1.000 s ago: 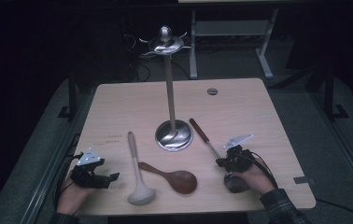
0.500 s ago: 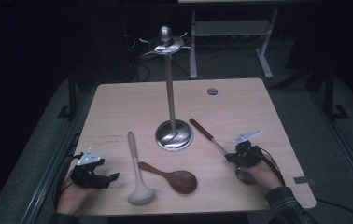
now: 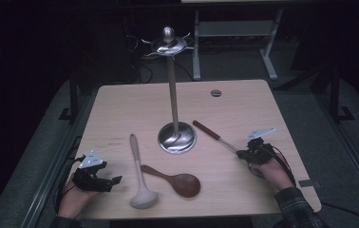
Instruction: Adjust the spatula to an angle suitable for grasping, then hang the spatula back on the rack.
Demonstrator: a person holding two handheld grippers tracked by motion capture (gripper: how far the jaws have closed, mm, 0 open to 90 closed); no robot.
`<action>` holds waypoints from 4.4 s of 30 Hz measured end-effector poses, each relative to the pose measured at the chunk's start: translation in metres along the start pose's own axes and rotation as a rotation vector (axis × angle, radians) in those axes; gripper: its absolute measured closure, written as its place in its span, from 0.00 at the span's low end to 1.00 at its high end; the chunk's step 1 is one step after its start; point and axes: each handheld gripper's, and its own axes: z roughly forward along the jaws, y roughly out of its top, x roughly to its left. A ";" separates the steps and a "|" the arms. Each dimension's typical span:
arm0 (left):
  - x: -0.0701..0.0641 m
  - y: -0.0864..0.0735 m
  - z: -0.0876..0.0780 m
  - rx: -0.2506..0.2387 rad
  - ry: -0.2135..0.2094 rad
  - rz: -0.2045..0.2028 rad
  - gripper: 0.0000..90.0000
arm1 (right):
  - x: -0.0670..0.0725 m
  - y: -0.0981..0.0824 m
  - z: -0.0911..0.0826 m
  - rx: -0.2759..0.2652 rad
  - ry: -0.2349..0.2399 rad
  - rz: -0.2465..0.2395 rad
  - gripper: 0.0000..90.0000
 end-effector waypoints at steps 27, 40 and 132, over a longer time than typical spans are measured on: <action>-0.002 0.001 0.001 0.005 -0.004 0.000 0.16 | -0.001 0.066 -0.010 0.036 0.070 -0.043 0.54; -0.003 0.001 0.003 0.011 -0.016 0.007 0.16 | 0.003 0.124 0.022 0.182 0.046 -0.110 0.59; 0.002 -0.001 0.004 0.015 -0.026 0.003 0.15 | 0.002 0.142 -0.045 -0.334 0.079 -0.050 0.81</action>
